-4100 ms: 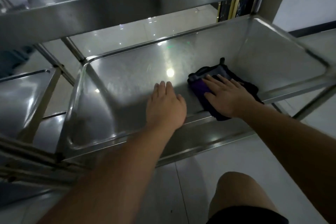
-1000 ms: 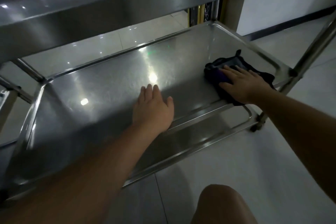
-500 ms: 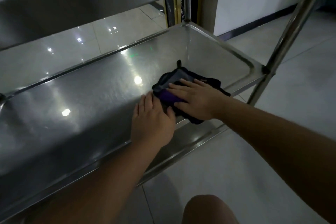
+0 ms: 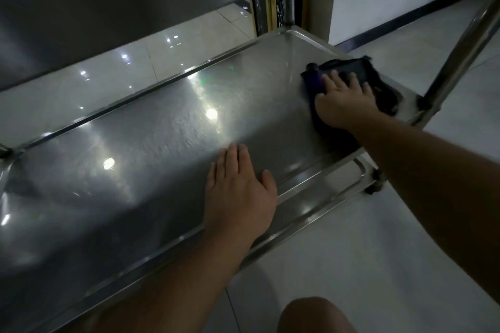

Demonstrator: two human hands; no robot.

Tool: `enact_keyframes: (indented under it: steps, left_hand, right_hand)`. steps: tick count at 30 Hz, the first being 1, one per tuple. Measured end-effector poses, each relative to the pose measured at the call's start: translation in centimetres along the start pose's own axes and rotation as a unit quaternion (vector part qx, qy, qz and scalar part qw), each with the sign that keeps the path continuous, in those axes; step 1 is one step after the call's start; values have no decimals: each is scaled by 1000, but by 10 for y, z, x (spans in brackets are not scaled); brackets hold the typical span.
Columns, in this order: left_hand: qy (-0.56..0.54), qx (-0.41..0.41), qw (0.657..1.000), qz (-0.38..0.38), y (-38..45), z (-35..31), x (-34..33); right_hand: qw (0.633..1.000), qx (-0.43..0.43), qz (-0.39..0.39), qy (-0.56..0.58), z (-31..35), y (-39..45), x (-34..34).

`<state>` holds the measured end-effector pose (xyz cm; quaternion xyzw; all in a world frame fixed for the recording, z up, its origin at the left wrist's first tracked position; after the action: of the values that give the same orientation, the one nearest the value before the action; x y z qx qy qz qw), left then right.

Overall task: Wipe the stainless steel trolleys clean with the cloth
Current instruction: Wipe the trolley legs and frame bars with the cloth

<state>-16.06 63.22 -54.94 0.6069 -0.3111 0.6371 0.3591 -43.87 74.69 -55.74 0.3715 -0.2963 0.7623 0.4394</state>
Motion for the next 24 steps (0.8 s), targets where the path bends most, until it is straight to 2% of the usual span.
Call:
enact_keyframes:
  steps: [3,5,8,13,17,20,24]
  left_hand:
    - [5,-4,1000,-1,-1,-1,0]
    - [8,-8,1000,-3,-2,0,0]
    - [0,-12,1000,3,-1,2,-1]
    - [-8,-9,1000,0,-2,3,0]
    - [-10,-4,1000,-8,-2,3,-1]
    - [-6,5,1000,-11,0,3,-2]
    - [-8,12,1000,-6,1,2,-2]
  right_hand:
    - [987,155,35,-34,60,-28,-43]
    - [959,259,98,-52,101,-38,-66]
    - [925,334,165,-74,136,-23,-73]
    - [961,246,118,-43,124,38,-45]
    - [993,109,50,-19,62,86,3]
    - [998,56,-4,-35,21,95,31]
    - [999,-14,-37,-25,-2,78,45]
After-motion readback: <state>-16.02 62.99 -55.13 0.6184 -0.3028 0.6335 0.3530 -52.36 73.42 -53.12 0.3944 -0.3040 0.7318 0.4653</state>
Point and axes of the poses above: each hand's wrist, its own y-axis towards the middle knuckle, its own x-axis out of the back of the hand, z = x × y, the point moved 3 cm from there along y, towards the middle knuckle, and after that the axes turned 15 degrees about y, right-handed, at the moved point
